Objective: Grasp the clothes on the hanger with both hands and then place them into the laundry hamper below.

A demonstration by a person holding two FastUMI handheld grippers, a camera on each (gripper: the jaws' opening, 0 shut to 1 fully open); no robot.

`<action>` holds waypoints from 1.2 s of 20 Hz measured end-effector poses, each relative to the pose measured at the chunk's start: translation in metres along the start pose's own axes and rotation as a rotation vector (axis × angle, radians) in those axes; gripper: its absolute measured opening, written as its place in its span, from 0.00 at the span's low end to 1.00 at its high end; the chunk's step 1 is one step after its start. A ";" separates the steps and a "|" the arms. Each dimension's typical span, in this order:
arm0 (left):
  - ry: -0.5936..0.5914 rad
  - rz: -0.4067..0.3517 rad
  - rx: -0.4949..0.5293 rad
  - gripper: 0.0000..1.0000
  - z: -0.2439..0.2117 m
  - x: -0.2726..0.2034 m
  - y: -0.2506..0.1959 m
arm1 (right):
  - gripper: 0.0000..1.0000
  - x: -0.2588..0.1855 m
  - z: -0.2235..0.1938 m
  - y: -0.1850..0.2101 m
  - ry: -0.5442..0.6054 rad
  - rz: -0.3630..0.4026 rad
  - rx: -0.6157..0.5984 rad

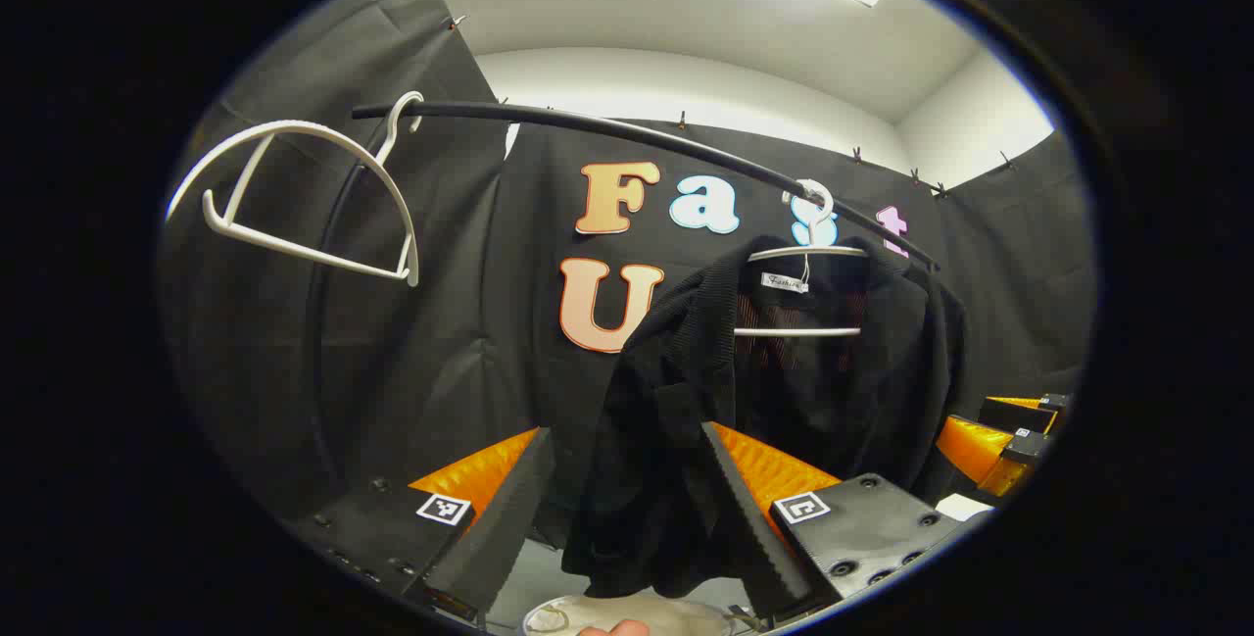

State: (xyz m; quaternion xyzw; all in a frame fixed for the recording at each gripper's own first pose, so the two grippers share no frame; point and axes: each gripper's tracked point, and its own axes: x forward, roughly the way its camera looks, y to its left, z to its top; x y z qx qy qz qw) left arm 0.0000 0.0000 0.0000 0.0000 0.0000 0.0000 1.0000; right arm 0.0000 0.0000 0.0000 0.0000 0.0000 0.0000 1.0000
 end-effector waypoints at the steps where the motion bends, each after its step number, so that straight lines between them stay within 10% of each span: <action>1: 0.000 -0.001 0.002 0.93 0.001 -0.001 0.001 | 0.94 0.000 -0.001 0.001 0.004 -0.003 -0.003; 24: -0.017 0.017 0.055 0.96 0.006 -0.015 0.010 | 0.94 -0.008 -0.008 0.016 0.033 0.017 -0.003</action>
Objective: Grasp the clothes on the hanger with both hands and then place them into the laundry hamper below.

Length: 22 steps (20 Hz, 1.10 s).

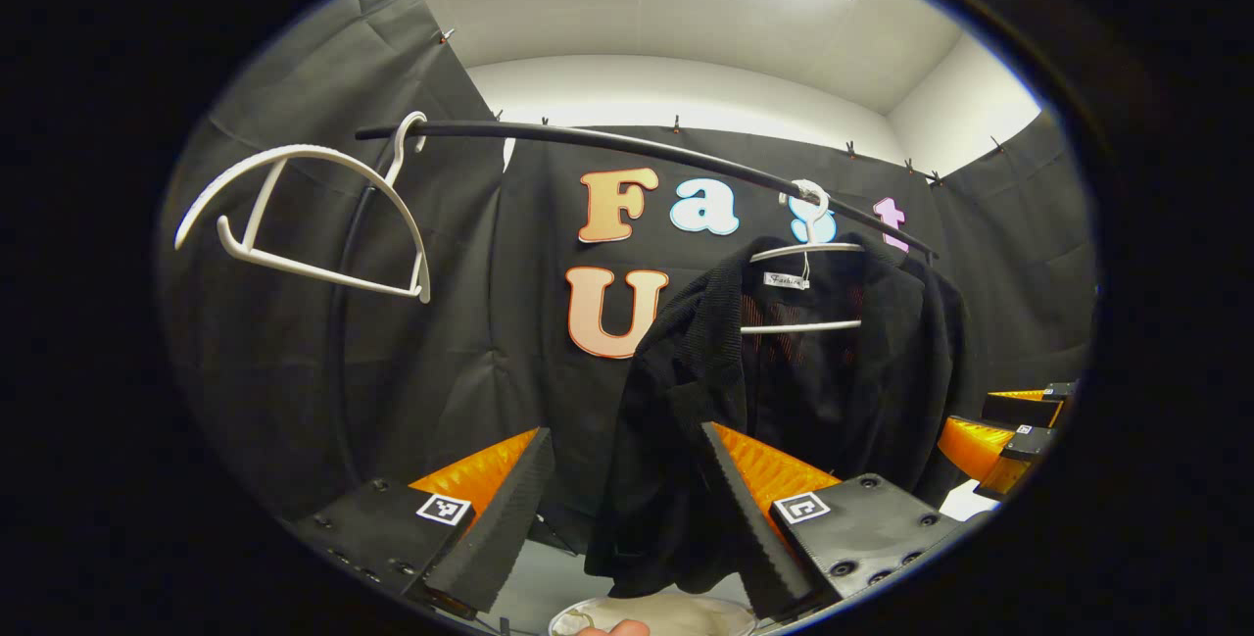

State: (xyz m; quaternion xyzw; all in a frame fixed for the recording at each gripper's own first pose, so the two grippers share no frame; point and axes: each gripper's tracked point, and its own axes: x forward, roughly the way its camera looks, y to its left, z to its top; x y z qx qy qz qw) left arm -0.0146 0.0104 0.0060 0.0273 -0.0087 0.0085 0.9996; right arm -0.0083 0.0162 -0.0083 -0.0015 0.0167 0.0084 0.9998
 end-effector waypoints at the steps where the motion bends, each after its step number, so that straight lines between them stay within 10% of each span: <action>1: 0.001 0.001 0.000 0.96 0.000 0.000 0.001 | 0.94 0.000 -0.001 0.001 0.002 0.001 -0.001; 20: -0.001 0.031 -0.017 0.93 -0.001 -0.012 0.019 | 0.99 0.156 -0.022 0.014 0.085 -0.082 0.048; 22: -0.005 0.015 -0.015 0.93 -0.002 -0.008 0.014 | 0.85 0.155 -0.021 0.002 0.082 -0.115 0.039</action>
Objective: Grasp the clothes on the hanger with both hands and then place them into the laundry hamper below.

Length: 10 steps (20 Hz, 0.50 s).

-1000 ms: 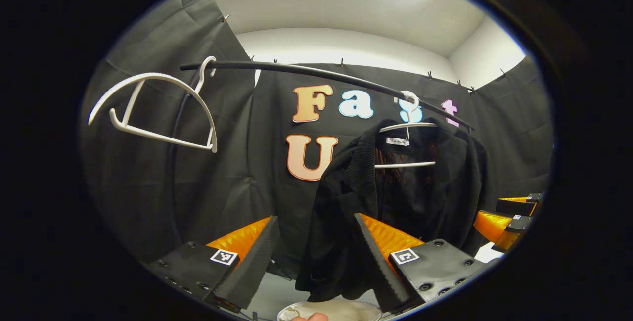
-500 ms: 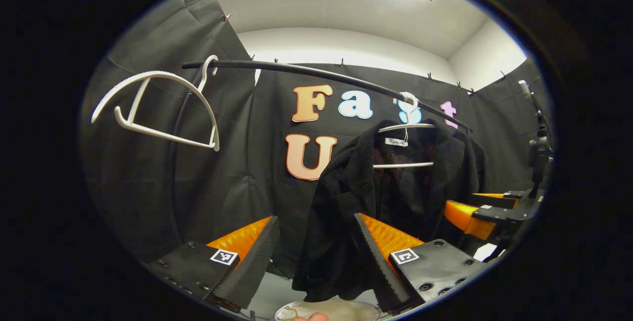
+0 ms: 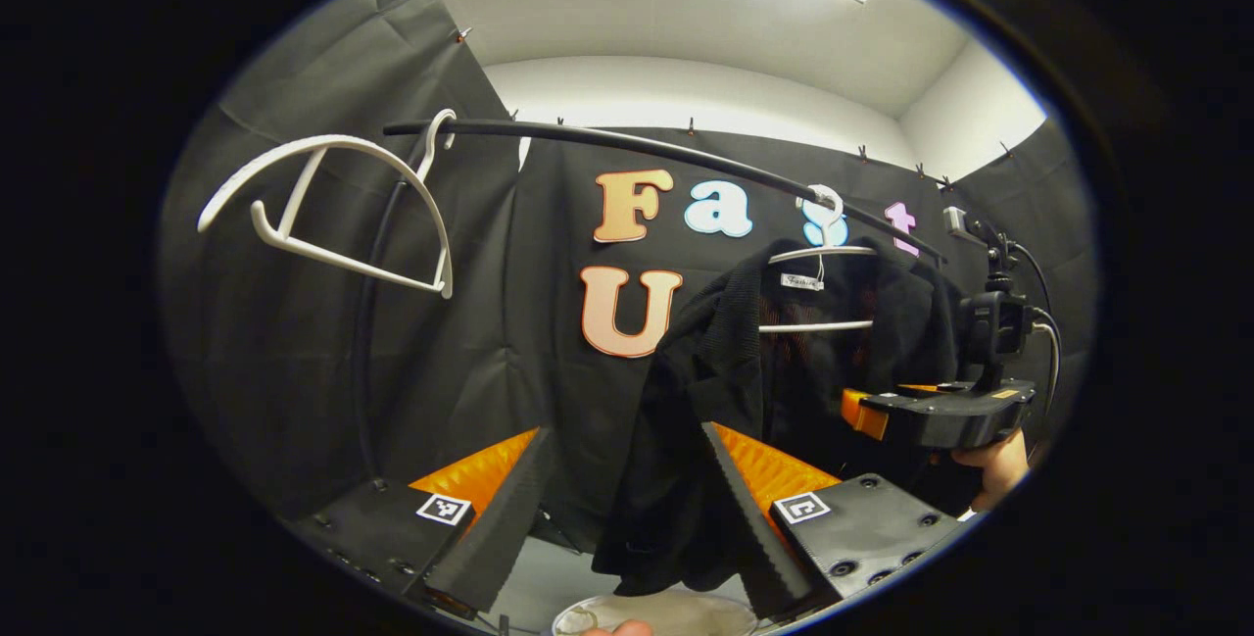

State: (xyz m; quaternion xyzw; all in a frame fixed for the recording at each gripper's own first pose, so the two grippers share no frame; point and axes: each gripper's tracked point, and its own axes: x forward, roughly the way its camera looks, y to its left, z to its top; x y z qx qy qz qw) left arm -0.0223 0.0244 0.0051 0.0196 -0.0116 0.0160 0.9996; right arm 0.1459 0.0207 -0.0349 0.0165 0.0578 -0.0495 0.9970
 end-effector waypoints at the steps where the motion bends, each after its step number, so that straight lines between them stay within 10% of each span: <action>1: -0.003 -0.018 -0.002 0.93 -0.001 0.004 -0.006 | 0.72 0.001 0.001 -0.007 -0.002 -0.010 -0.005; 6: -0.016 -0.118 -0.012 0.95 -0.012 0.049 -0.047 | 0.14 -0.004 0.006 -0.029 -0.016 -0.036 -0.029; 10: 0.025 -0.155 -0.037 1.00 -0.040 0.094 -0.085 | 0.09 -0.022 0.019 -0.029 -0.056 -0.002 -0.053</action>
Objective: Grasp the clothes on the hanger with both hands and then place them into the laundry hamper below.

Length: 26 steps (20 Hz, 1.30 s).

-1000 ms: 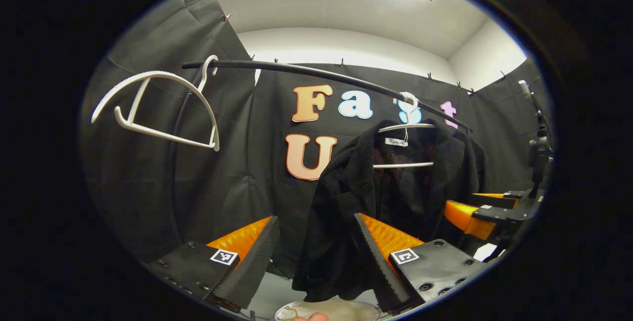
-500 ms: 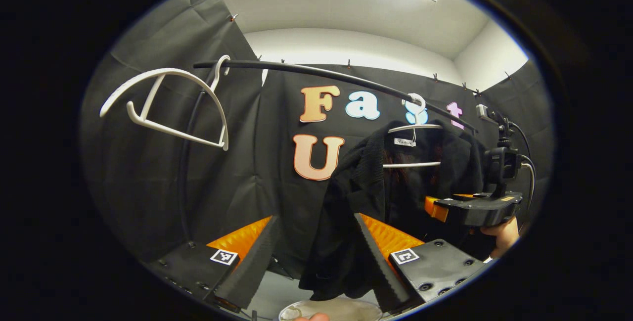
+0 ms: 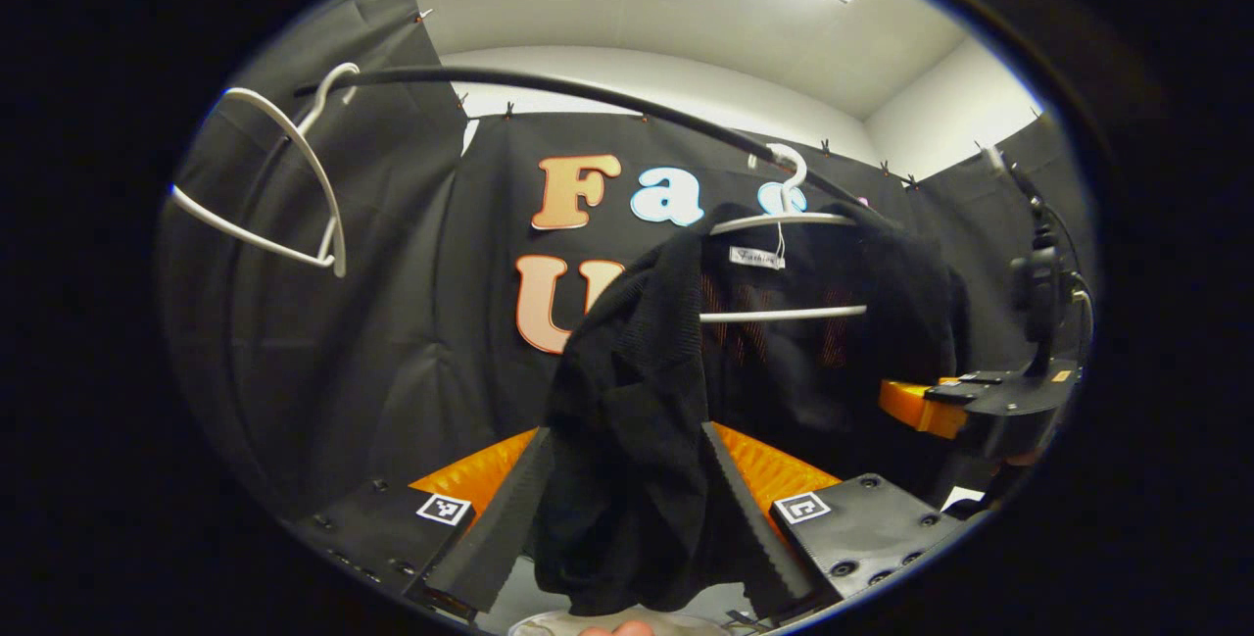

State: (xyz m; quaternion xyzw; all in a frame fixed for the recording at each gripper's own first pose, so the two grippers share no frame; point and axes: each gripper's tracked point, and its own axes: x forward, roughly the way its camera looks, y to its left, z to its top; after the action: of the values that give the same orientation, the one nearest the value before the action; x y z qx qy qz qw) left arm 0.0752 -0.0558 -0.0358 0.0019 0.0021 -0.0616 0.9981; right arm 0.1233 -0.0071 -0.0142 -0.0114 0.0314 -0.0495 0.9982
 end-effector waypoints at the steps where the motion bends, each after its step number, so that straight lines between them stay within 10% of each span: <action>1: 0.005 -0.011 -0.015 0.97 -0.007 0.011 -0.009 | 0.02 -0.004 0.004 0.002 -0.011 0.016 -0.010; 5: 0.009 0.021 -0.046 0.96 -0.030 0.057 -0.032 | 0.08 -0.021 0.012 0.010 -0.028 0.060 -0.044; 15: -0.090 0.378 0.034 1.00 -0.045 0.097 0.032 | 0.08 -0.036 0.015 0.021 -0.042 0.120 -0.064; 18: -0.114 0.344 0.034 0.98 -0.033 0.089 0.042 | 0.08 -0.039 0.016 0.021 -0.052 0.132 -0.058; 26: -0.185 0.268 0.080 0.26 0.013 0.058 0.059 | 0.03 -0.052 0.025 0.001 -0.110 0.086 -0.036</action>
State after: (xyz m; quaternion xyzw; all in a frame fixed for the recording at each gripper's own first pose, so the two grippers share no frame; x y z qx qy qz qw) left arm 0.1397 -0.0042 -0.0231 0.0362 -0.0926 0.0722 0.9924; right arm 0.0735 -0.0001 0.0136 -0.0310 -0.0224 -0.0051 0.9993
